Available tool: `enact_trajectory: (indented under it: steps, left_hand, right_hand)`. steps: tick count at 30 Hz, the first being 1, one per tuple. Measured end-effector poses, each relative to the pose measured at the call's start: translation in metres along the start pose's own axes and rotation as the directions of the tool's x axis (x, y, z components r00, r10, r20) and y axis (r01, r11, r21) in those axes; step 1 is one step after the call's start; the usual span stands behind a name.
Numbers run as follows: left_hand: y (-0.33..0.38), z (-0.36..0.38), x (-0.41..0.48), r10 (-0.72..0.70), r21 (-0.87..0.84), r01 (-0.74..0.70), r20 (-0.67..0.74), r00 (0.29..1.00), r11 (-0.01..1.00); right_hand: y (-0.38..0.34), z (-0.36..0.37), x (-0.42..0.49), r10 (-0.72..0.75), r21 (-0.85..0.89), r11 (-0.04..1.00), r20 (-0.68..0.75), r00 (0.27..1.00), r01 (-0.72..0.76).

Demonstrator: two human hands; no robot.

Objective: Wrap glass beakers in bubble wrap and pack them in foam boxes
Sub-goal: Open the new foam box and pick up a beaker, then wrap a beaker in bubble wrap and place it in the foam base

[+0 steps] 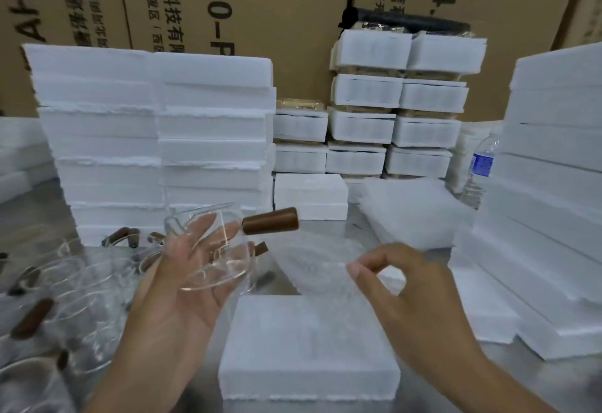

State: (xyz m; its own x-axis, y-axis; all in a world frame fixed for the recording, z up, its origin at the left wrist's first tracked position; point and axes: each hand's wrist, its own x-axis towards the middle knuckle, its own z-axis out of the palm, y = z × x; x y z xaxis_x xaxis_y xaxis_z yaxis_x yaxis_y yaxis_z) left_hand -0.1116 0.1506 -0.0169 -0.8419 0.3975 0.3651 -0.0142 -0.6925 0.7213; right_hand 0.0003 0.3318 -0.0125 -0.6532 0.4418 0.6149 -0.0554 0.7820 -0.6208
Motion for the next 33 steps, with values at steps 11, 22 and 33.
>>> enact_trajectory:
  steps: [11,22,33]
  left_hand:
    - [0.023,0.015,-0.027,0.007,0.212,0.005,-0.055,0.998,0.977]
    - [-0.018,0.045,-0.004,-0.125,0.744,-0.002,0.116,0.985,0.668]
    - [-0.059,0.058,0.023,-0.446,0.955,0.024,0.116,0.887,0.296]
  right_hand:
    - [-0.016,0.038,-0.042,0.045,-0.017,0.999,0.332,0.942,-0.041]
    - [0.034,0.015,-0.014,-0.184,0.156,0.973,0.075,0.98,0.171]
    - [0.076,0.004,0.005,0.126,0.137,0.984,-0.077,0.989,-0.115]
